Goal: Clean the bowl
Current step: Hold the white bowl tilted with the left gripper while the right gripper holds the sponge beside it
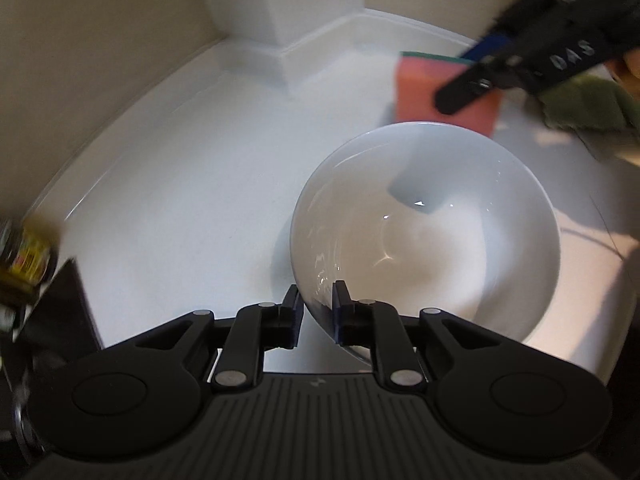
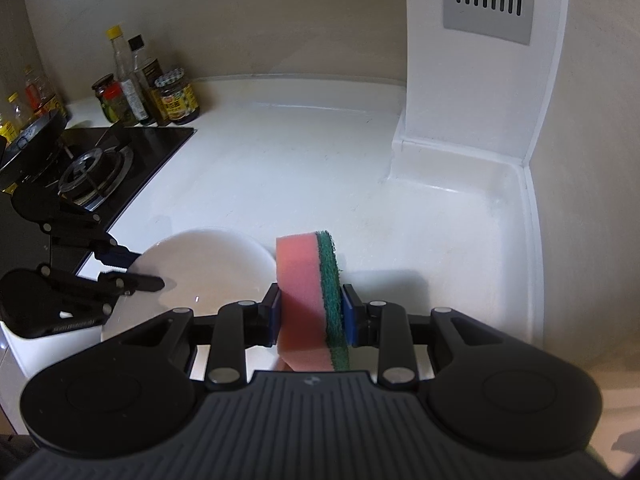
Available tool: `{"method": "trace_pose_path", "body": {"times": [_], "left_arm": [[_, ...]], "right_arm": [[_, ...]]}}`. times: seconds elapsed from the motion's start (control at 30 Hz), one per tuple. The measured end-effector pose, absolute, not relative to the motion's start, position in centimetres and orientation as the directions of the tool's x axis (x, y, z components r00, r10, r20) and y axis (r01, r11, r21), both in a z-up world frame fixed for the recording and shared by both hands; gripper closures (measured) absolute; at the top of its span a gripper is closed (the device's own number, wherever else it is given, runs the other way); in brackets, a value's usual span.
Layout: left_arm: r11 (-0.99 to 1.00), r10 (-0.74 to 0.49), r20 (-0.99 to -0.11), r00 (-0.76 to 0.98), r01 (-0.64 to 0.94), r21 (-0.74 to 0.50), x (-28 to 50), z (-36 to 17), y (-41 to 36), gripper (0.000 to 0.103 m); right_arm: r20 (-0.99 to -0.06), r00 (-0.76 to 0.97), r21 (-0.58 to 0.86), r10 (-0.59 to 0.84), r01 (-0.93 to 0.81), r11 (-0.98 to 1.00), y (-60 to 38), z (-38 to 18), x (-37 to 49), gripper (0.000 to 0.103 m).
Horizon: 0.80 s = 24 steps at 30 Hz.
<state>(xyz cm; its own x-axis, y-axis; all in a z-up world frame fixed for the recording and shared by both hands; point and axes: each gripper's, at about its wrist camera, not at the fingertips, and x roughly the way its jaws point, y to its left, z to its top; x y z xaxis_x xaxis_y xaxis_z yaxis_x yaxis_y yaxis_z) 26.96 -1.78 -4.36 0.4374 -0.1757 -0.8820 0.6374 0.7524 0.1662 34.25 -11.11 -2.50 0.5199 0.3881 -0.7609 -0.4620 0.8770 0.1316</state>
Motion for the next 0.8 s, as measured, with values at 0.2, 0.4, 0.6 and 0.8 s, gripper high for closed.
{"method": "trace_pose_path", "body": {"times": [0.2,0.4,0.6,0.8], "left_arm": [[0.92,-0.17,-0.884,0.435,0.392,0.016,26.9,-3.8,-0.1,0.086],[0.979,-0.112,-0.875,0.471,0.202,-0.017,24.4,-4.0,0.0,0.086],[0.983,-0.092,-0.879,0.467,0.181,-0.006,24.1,-4.8,-0.7,0.086],[0.979,-0.096,-0.885,0.456,0.203,-0.001,24.7,-5.1,-1.1,0.086]], "right_arm": [[-0.756,0.522,0.145,0.394,-0.454,0.879,-11.2,-2.6,34.5,0.077],[-0.756,0.527,0.135,0.387,-0.453,0.881,-10.9,-2.5,34.0,0.077],[-0.758,0.529,0.121,0.382,-0.462,0.879,-10.7,-2.4,33.6,0.077],[-0.755,0.53,0.124,0.387,-0.463,0.878,-10.8,-2.4,33.5,0.077]]}}
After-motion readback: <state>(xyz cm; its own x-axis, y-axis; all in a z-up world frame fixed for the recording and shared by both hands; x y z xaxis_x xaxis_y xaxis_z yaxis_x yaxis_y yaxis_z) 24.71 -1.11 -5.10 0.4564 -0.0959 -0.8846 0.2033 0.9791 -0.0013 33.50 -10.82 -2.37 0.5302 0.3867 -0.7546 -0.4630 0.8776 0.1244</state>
